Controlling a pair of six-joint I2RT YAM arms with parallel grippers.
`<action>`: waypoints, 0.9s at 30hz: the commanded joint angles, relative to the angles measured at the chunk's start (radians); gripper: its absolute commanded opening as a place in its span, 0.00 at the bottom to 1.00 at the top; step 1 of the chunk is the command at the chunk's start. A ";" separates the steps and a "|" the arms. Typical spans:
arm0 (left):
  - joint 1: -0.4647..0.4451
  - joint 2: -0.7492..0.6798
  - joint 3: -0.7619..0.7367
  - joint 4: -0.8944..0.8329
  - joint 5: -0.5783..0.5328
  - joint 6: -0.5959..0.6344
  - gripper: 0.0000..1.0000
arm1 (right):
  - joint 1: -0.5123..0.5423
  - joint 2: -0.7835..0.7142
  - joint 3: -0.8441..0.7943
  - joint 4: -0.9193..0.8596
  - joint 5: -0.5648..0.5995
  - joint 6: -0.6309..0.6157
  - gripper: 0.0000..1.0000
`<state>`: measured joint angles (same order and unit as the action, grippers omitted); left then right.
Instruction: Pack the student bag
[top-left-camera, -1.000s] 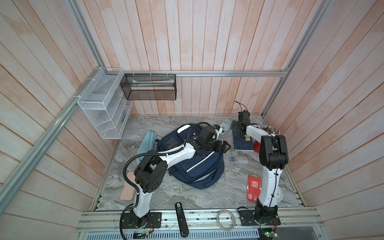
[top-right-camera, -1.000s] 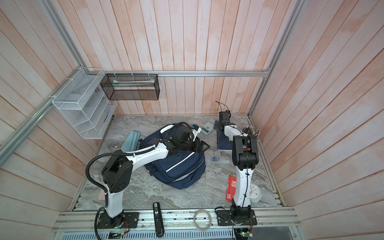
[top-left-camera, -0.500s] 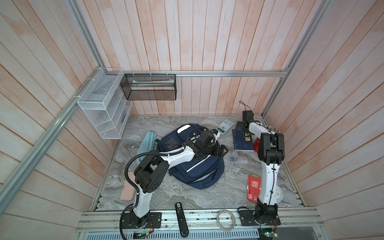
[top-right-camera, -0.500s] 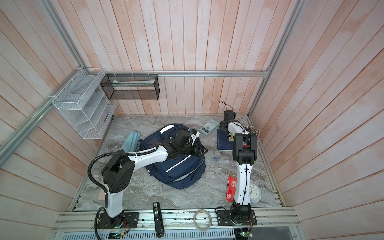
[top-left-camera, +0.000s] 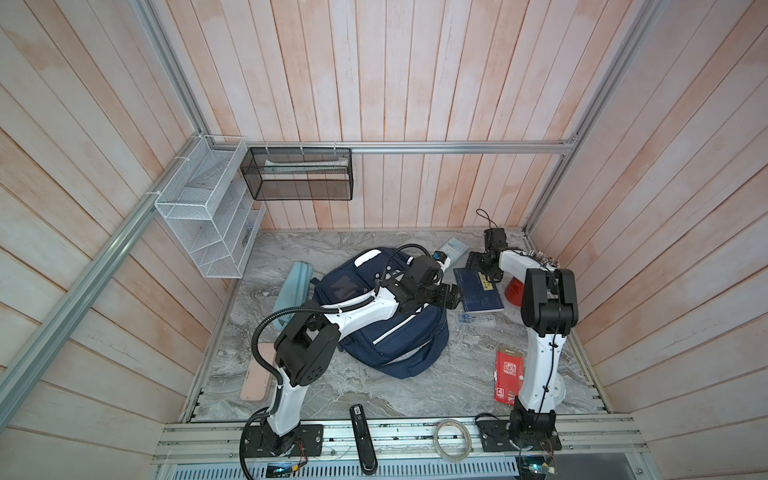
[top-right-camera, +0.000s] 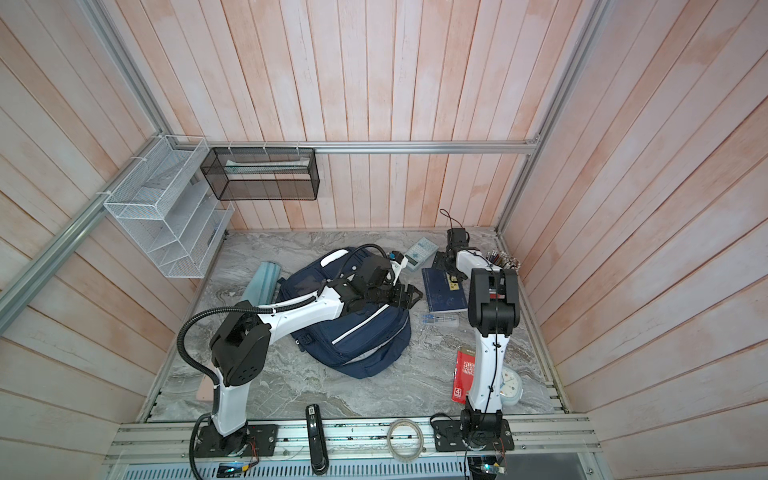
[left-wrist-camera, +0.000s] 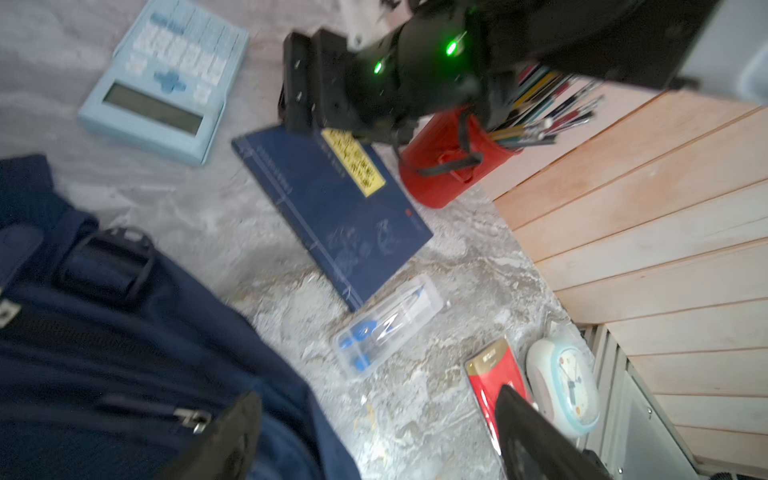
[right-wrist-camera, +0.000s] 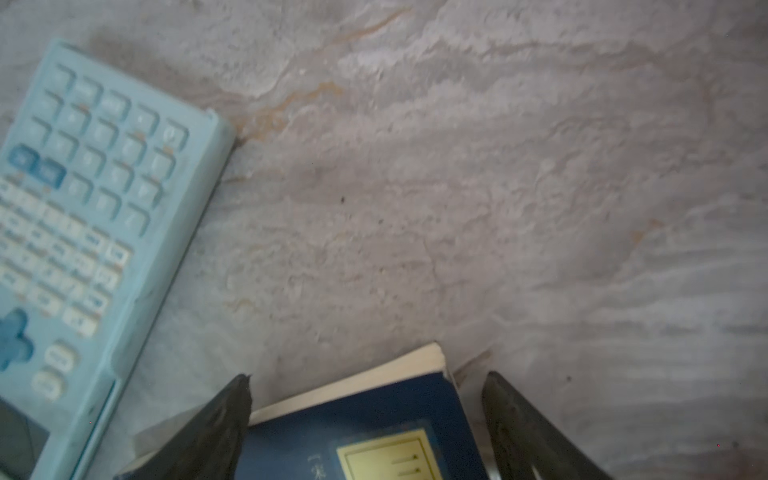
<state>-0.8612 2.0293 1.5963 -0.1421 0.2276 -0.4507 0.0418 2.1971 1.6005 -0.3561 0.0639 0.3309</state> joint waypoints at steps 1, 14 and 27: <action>0.006 0.077 0.063 -0.004 -0.008 0.041 0.80 | 0.028 -0.027 -0.060 -0.056 -0.020 0.005 0.85; 0.019 0.366 0.302 -0.147 -0.162 -0.085 0.57 | 0.040 -0.142 -0.218 -0.070 -0.039 0.023 0.69; 0.012 0.566 0.457 -0.277 -0.102 -0.101 0.44 | 0.033 -0.220 -0.359 -0.019 -0.068 0.011 0.40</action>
<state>-0.8513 2.5156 2.0525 -0.3290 0.1207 -0.5346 0.0765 1.9709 1.2736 -0.3405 0.0204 0.3408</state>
